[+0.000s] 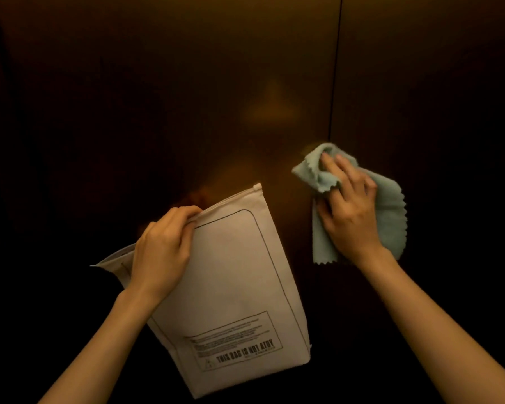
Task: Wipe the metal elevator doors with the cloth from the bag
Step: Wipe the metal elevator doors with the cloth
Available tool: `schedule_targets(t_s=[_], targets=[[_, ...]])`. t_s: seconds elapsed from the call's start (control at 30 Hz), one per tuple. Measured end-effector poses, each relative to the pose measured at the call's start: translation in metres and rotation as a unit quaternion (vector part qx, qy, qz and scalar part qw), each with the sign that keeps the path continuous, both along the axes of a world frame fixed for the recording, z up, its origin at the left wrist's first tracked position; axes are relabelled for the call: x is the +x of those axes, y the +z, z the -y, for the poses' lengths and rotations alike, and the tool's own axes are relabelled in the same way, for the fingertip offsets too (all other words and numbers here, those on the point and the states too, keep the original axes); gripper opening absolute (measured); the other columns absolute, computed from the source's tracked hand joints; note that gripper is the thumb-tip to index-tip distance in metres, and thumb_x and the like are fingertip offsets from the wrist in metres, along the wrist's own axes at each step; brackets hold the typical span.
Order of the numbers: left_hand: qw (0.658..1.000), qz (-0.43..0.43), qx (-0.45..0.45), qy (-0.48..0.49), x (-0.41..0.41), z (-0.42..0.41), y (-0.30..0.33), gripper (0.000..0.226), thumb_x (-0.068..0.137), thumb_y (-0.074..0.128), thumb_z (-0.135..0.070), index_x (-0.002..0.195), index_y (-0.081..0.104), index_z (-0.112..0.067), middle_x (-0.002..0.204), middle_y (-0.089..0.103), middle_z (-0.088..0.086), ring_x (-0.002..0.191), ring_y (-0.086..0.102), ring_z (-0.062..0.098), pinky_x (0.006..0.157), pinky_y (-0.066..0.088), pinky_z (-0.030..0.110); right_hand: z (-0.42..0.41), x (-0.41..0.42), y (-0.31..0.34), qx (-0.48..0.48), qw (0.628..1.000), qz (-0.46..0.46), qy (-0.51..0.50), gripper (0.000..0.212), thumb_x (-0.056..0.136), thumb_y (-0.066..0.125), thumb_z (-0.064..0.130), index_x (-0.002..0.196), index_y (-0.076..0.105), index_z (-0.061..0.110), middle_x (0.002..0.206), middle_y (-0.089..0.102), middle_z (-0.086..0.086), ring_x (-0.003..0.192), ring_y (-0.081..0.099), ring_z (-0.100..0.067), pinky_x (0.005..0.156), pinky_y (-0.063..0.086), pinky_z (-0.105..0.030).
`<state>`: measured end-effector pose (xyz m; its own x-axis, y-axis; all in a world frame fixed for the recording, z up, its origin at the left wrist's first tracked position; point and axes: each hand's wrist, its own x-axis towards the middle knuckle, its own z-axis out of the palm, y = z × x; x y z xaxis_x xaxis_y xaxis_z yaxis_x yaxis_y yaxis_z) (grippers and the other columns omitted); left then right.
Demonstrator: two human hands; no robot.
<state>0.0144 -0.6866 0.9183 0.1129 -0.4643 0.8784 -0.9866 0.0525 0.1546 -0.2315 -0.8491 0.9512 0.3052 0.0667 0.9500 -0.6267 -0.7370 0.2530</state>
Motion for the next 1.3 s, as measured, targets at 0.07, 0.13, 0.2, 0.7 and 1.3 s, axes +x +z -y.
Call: schedule_targets(t_s=[0.07,0.13,0.2,0.7,1.3], targets=[[1.0,-0.015,-0.002,-0.007,-0.001,0.0,-0.004,0.021,0.094,0.048,-0.019,0.112,0.057,-0.016,0.102,0.063,0.002,0.087,0.061,0.02,0.072,0.053,0.042,-0.001,-0.004,-0.011,-0.027,0.999,-0.031,0.027,0.028,0.087,0.053,0.002,0.113,0.062,-0.003,0.127,0.059,-0.015,0.119,0.046,-0.031,0.087,0.041,-0.046],[1.0,-0.027,0.001,-0.008,-0.001,0.0,-0.01,0.02,0.093,0.052,-0.014,0.113,0.057,-0.016,0.102,0.063,0.002,0.088,0.061,0.02,0.073,0.054,0.044,-0.003,-0.008,-0.027,-0.031,0.998,-0.042,0.046,0.021,0.086,0.054,-0.001,0.101,0.068,-0.002,0.115,0.067,-0.014,0.107,0.053,-0.03,0.077,0.049,-0.046],[0.999,-0.037,0.007,-0.007,0.0,-0.002,-0.017,0.021,0.092,0.054,-0.012,0.113,0.057,-0.016,0.103,0.063,0.002,0.088,0.062,0.021,0.073,0.054,0.045,-0.006,-0.011,-0.041,-0.021,0.996,-0.051,0.071,0.023,0.091,0.048,0.003,0.106,0.066,0.002,0.102,0.07,-0.015,0.098,0.053,-0.028,0.071,0.052,-0.045],[0.997,-0.073,0.011,-0.013,0.003,-0.002,-0.027,0.023,0.091,0.055,-0.009,0.111,0.057,-0.019,0.104,0.062,0.001,0.091,0.061,0.019,0.074,0.055,0.046,-0.006,-0.021,-0.064,0.057,0.992,-0.048,0.106,0.035,0.082,0.058,-0.001,0.116,0.052,0.006,0.124,0.036,-0.018,0.119,0.042,-0.035,0.096,0.044,-0.047],[0.996,-0.085,-0.012,-0.012,-0.006,0.01,-0.015,0.02,0.093,0.05,-0.016,0.111,0.058,-0.017,0.105,0.062,0.001,0.093,0.061,0.021,0.076,0.054,0.047,0.008,-0.014,-0.018,-0.022,0.997,-0.074,0.004,0.038,0.087,0.05,0.005,0.124,0.057,-0.001,0.137,0.048,-0.018,0.135,0.034,-0.033,0.11,0.028,-0.047]])
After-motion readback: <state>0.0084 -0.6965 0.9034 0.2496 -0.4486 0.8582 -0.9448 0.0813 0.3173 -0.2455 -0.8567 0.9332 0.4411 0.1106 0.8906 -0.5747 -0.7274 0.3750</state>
